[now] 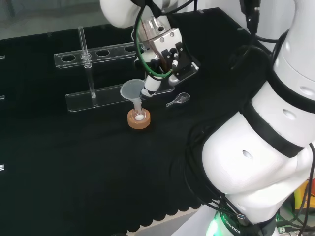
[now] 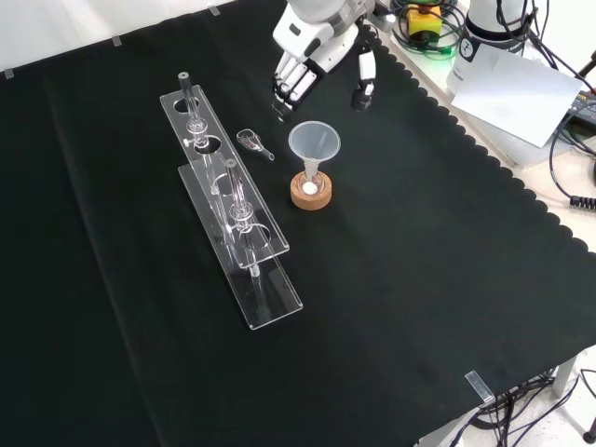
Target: Remove the funnel from the round-bottom flask.
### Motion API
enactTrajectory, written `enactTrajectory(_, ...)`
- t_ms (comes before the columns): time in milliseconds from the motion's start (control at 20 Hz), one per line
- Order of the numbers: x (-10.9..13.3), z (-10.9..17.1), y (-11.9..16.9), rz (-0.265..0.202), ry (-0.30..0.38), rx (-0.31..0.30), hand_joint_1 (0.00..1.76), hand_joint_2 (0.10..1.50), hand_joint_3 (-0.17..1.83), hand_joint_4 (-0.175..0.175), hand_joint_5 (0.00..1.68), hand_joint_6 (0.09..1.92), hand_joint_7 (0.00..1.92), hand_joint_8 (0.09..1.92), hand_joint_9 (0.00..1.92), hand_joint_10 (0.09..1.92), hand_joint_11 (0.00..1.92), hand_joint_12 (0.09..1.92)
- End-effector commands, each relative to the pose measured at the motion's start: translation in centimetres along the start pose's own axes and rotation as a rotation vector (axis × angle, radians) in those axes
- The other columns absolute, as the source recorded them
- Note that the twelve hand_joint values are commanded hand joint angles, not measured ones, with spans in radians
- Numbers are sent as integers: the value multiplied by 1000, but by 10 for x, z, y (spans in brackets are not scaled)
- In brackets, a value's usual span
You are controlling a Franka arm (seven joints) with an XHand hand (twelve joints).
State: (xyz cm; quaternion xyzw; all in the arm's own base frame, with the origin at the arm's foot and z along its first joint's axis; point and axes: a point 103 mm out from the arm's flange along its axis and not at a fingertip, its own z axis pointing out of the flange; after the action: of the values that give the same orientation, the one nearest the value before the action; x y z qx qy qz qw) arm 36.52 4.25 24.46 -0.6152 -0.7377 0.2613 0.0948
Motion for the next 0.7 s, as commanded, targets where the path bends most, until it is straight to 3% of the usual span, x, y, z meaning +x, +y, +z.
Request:
enactTrajectory(50,16,-3,7,-23,-22,-3,687,622,408,-56,8,87,0,410,161,850,458,1412)
enactTrajectory(700,37,-2,23,-33,-95,57,692,623,357,-52,0,87,0,87,8,885,467,1416)
